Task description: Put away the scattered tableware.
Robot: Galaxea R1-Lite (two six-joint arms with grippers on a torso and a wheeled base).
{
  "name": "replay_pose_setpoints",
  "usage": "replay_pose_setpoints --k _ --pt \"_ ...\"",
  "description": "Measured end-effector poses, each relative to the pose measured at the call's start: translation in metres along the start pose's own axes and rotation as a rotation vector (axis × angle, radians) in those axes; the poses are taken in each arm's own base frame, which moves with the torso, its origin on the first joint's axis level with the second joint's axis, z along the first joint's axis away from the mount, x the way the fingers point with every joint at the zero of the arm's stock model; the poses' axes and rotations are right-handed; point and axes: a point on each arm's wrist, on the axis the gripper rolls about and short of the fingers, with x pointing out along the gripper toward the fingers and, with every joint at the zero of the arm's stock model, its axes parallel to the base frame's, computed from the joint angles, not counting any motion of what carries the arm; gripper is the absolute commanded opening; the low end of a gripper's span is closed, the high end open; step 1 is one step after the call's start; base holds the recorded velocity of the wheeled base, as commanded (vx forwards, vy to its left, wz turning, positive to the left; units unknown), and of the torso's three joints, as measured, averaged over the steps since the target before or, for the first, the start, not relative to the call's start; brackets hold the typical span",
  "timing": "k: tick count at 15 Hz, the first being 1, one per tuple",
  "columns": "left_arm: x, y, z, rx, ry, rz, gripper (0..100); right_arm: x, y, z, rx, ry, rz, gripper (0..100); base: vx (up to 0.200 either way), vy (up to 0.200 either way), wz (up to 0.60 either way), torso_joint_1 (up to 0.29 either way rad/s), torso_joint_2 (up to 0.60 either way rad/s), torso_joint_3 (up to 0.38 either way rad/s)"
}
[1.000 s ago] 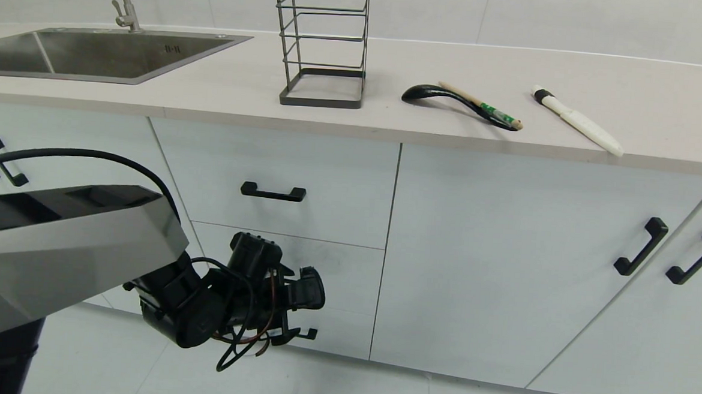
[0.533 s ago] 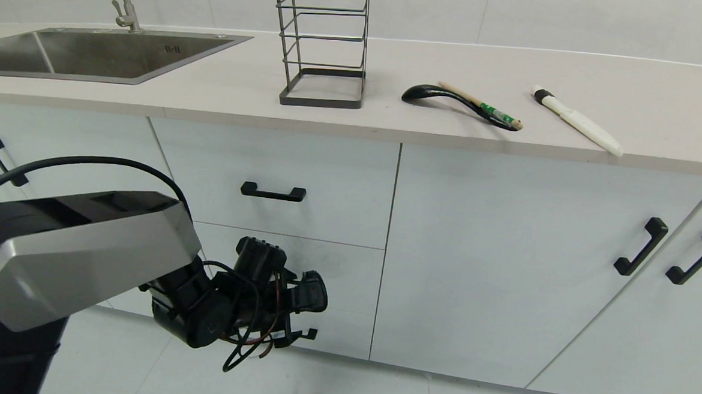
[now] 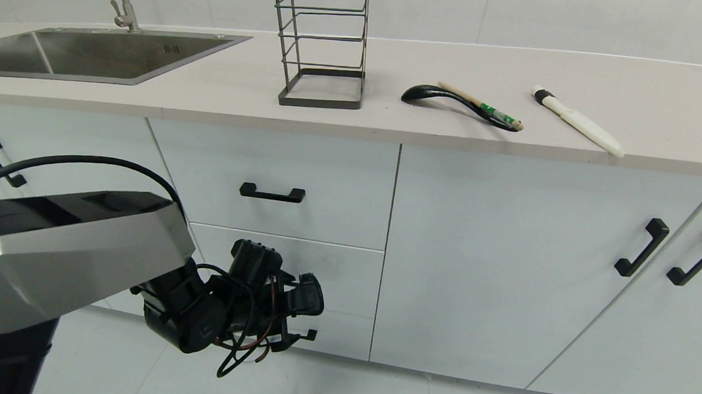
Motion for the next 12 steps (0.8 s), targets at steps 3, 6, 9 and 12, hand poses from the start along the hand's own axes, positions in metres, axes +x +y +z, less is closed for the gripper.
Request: replay_pose_setpoints --k 3,6,9,12 --pt "-0.005 -0.007 -0.004 -0.004 0.021 -0.036 100 0.000 0.000 0.000 0.000 0.000 0.000 0 0.000 0.000 0.00 0.000 0.00 0.000" --pt "-0.009 -0.007 -0.004 -0.008 0.019 -0.029 100 0.000 0.000 0.000 0.000 0.000 0.000 0 0.000 0.000 0.00 0.000 0.00 0.000" --pt "-0.015 -0.009 -0.004 -0.005 0.018 -0.028 100 0.000 0.000 0.000 0.000 0.000 0.000 0 0.000 0.000 0.00 0.000 0.00 0.000" --pt "-0.025 -0.013 -0.005 -0.001 0.019 -0.034 100 0.000 0.000 0.000 0.000 0.000 0.000 0 0.000 0.000 0.00 0.000 0.00 0.000"
